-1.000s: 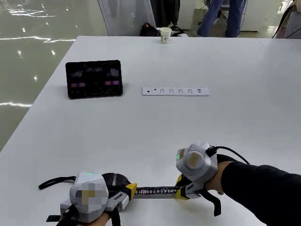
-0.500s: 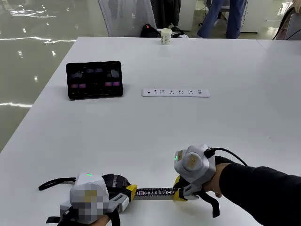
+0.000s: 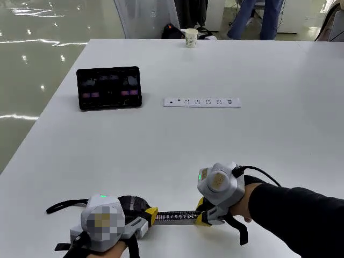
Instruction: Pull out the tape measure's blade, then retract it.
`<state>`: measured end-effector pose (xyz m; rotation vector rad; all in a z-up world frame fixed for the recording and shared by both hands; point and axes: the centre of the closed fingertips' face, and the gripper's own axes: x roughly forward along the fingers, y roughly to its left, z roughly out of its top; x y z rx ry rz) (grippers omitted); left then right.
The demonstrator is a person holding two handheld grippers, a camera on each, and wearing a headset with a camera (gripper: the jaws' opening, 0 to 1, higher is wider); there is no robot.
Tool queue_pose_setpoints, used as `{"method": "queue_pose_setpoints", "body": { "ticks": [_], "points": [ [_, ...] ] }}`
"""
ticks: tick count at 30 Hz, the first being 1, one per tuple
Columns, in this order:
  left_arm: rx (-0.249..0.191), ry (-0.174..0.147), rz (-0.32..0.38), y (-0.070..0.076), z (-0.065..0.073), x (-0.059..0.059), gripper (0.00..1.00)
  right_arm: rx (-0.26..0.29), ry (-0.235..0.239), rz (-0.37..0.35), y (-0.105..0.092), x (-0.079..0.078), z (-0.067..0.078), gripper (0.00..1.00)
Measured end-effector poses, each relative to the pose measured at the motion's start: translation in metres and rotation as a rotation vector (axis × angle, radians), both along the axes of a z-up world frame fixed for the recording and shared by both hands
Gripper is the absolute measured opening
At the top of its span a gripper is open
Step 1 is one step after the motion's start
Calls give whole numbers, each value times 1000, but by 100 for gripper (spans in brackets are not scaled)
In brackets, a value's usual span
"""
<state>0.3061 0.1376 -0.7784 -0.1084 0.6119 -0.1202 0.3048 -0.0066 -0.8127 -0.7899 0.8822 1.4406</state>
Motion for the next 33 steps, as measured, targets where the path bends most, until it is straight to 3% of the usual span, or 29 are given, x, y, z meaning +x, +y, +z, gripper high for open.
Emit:
{"method": "queue_pose_setpoints", "body": {
  "ticks": [17, 22, 33],
  "points": [
    [-22, 6, 7, 2, 0, 0, 62, 14, -6, 11, 9, -3, 3, 12],
    [-28, 8, 5, 1, 1, -1, 62, 57, 5, 5, 16, -5, 3, 12],
    [-33, 10, 5, 1, 1, -1, 62, 67, 11, 5, 25, -7, 4, 11]
  ]
}}
